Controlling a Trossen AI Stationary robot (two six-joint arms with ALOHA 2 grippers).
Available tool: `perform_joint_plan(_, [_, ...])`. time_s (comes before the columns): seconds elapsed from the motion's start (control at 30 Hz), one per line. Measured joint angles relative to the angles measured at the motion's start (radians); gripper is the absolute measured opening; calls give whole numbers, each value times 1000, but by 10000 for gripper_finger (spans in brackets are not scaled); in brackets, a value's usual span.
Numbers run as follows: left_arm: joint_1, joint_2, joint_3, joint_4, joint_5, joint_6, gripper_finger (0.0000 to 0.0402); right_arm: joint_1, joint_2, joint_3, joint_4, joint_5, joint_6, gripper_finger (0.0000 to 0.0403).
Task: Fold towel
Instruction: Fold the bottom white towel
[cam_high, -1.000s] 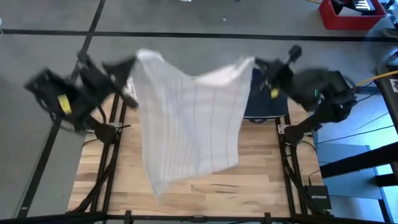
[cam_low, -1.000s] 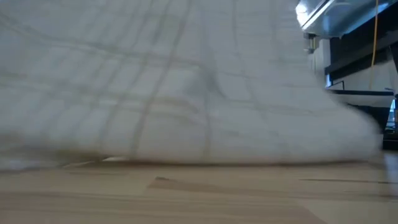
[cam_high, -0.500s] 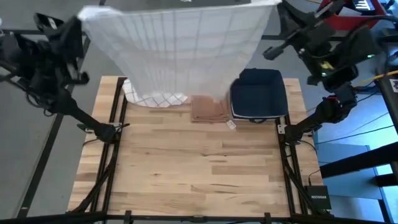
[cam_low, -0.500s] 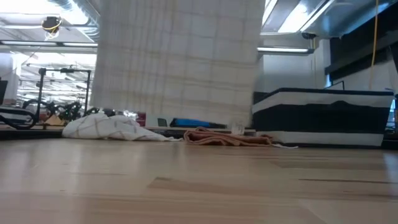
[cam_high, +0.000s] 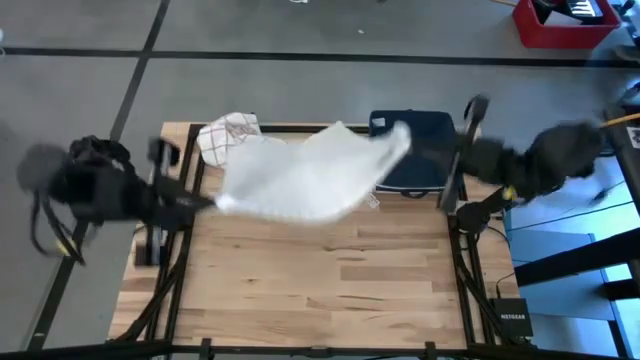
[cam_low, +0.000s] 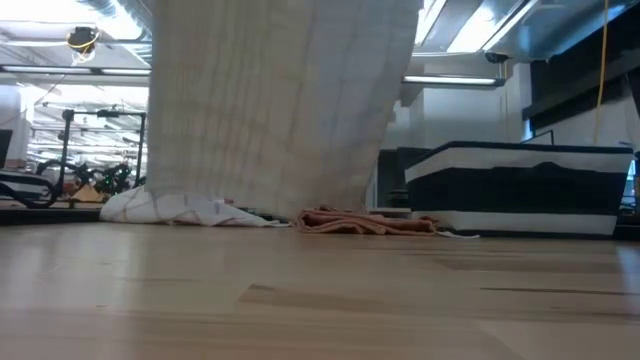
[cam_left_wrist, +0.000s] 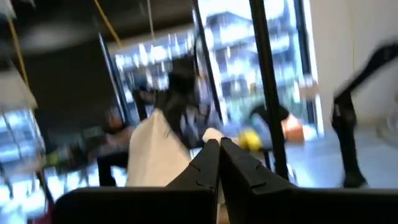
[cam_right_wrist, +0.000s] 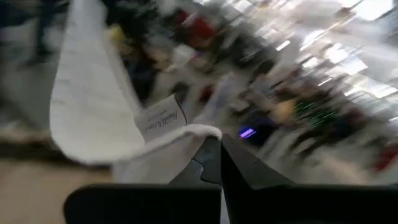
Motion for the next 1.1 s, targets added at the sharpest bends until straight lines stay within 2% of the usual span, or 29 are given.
perform_joint_plan(0.1, [-83,53,0,-160,-83,-163,0,95,7,-48,-176,4,229,1])
perform_joint_plan(0.27, [-187,171,-1,-349,-130,-467,0,230,12,-187,-366,5,575,1])
perform_joint_plan(0.4, [-251,283,0,-420,-141,-681,0,320,13,-341,-375,-9,748,1])
perform_joint_plan(0.6, [-309,450,-1,-503,-138,-979,0,426,13,-591,-263,-49,972,1])
perform_joint_plan(0.7, [-326,527,-1,-542,-98,-1109,0,468,13,-716,-164,-100,1052,1])
perform_joint_plan(0.83, [-335,608,0,-549,-52,-1259,0,524,13,-866,-30,-110,1154,1])
perform_joint_plan(1.0, [-336,682,-1,-542,185,-1411,0,571,30,-1003,178,-123,1174,1])
perform_joint_plan(1.1, [-338,692,-1,-511,257,-1531,0,574,63,-1020,267,-197,1186,1])
